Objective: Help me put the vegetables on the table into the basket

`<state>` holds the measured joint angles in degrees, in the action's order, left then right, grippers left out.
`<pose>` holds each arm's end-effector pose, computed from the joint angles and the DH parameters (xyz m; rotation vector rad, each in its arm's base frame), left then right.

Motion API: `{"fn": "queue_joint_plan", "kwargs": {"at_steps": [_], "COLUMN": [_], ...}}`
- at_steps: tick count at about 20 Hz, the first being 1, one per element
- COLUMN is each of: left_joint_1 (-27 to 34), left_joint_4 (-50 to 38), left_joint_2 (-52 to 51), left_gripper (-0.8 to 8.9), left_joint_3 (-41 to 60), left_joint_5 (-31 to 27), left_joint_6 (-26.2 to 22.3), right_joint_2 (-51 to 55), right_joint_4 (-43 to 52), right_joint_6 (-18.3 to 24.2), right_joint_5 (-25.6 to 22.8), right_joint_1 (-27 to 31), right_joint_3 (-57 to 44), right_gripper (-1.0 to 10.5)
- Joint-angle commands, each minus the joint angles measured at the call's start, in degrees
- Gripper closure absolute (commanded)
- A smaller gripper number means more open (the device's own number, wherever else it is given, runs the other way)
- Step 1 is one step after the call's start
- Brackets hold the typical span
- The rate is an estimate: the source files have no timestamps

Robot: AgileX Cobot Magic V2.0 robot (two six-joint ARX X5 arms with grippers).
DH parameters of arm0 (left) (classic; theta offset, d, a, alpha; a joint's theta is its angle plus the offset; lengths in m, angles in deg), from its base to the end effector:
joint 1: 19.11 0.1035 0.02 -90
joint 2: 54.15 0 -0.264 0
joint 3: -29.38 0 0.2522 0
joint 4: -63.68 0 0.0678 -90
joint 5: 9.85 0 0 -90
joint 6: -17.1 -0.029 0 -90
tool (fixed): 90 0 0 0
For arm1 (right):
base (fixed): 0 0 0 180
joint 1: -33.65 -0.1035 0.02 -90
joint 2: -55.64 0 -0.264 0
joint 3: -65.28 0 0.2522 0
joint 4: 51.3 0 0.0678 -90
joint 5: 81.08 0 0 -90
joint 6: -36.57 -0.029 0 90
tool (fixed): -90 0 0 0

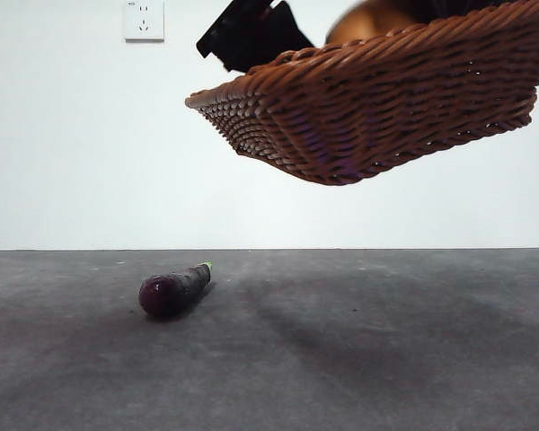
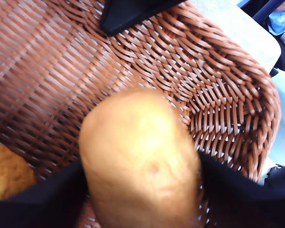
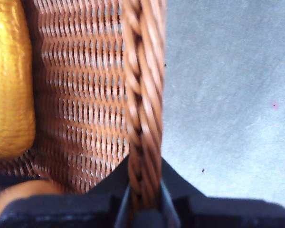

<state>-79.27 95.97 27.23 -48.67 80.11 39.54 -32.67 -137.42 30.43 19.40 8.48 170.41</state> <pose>0.1547 -0.2697 0.2935 -0.0209 0.7454 -0.8806 0.2581 0.1271 0.3503 -0.0661 1.2432 0.4771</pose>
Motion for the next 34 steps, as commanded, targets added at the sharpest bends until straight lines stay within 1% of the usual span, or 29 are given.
{"fn": "queue_joint_plan", "kwargs": {"at_steps": [1, 3, 4, 5, 7, 9, 10, 13, 16, 20, 21, 22, 23, 24, 29, 32, 33, 34], "left_joint_1": [-0.13, 0.0, 0.0, -0.04, -0.07, 1.09, 2.93, 11.52, 20.44, 26.25, 27.47, 29.03, 30.08, 30.91, 31.58, 31.58, 31.58, 31.56], "left_joint_4": [-0.5, 3.37, 6.21, 9.49, 15.15, 20.48, 22.6, 27.45, 28.35, 27.1, 26.67, 26.14, 25.77, 25.68, 26.18, 27.91, 28.15, 28.09], "left_joint_2": [-0.15, -0.26, -0.26, -0.26, -0.28, -0.26, -0.26, 2.95, 10.58, 19.93, 21.73, 23.54, 24.9, 26.27, 29.35, 31.47, 31.89, 31.93], "left_gripper": [2.38, 2.39, 2.39, 2.42, 2.48, 2.48, 2.47, 2.47, 2.47, 2.47, 2.47, 2.48, 2.48, 2.48, 2.48, 2.48, 2.53, 2.82], "left_joint_3": [-0.5, -3.5, -5.92, -8.81, -14.21, -17.14, -17.14, -17.14, -17.14, -17.14, -17.14, -17.14, -17.14, -17.14, -17.05, -17.03, -17.03, -17.03], "left_joint_5": [0.0, -0.11, -0.46, -2.23, -8.5, -15.91, -16.72, -15.78, -7.91, -7.15, -5.38, -1.86, 0.2, 0.48, 0.11, 0.46, 0.44, 0.42], "left_joint_6": [-2.43, -5.66, -8.15, -9.62, -11.13, -11.13, -11.04, -9.77, -9.42, -9.44, -9.33, -9.29, -9.03, -8.85, -8.98, -9.2, -9.25, -9.22], "right_joint_2": [0.31, 0.31, 0.31, 0.31, 0.31, 0.31, 0.31, 0.31, 0.31, 0.31, 0.31, 0.31, 0.31, 0.31, 0.31, 0.31, 0.31, 0.31], "right_joint_4": [0.46, 0.02, 0.04, 0.09, 0.26, 0.15, 0.13, -0.13, -1.09, -3.15, -3.37, -3.56, -3.76, -4.02, -4.0, -4.11, -4.11, -4.09], "right_joint_6": [-0.37, 0.37, 0.59, 1.11, 1.75, 2.54, 2.99, 4.09, 5.11, 6.34, 6.38, 6.4, 6.4, 6.4, 6.4, 6.38, 6.38, 6.4], "right_joint_5": [0.02, -2.19, -2.62, -2.6, -2.6, -2.58, -2.58, -2.58, -2.6, -3.06, -3.04, -3.04, -3.04, -3.04, -3.02, -3.02, -3.02, -3.02], "right_joint_1": [0.13, 0.35, 1.01, 1.79, 4.35, 8.35, 10.32, 15.28, 18.05, 18.88, 18.88, 18.88, 18.88, 18.88, 18.88, 18.88, 18.88, 18.88], "right_joint_3": [-0.28, -0.28, -0.28, -0.28, -0.28, -0.28, -0.28, -0.28, -0.28, -0.28, -0.28, -0.28, -0.28, -0.28, -0.28, -0.28, -0.31, -0.31], "right_gripper": [9.6, 9.6, 9.6, 9.6, 9.6, 9.6, 9.6, 9.6, 9.6, 9.6, 9.6, 9.6, 9.6, 9.6, 9.6, 9.6, 9.6, 9.6]}}
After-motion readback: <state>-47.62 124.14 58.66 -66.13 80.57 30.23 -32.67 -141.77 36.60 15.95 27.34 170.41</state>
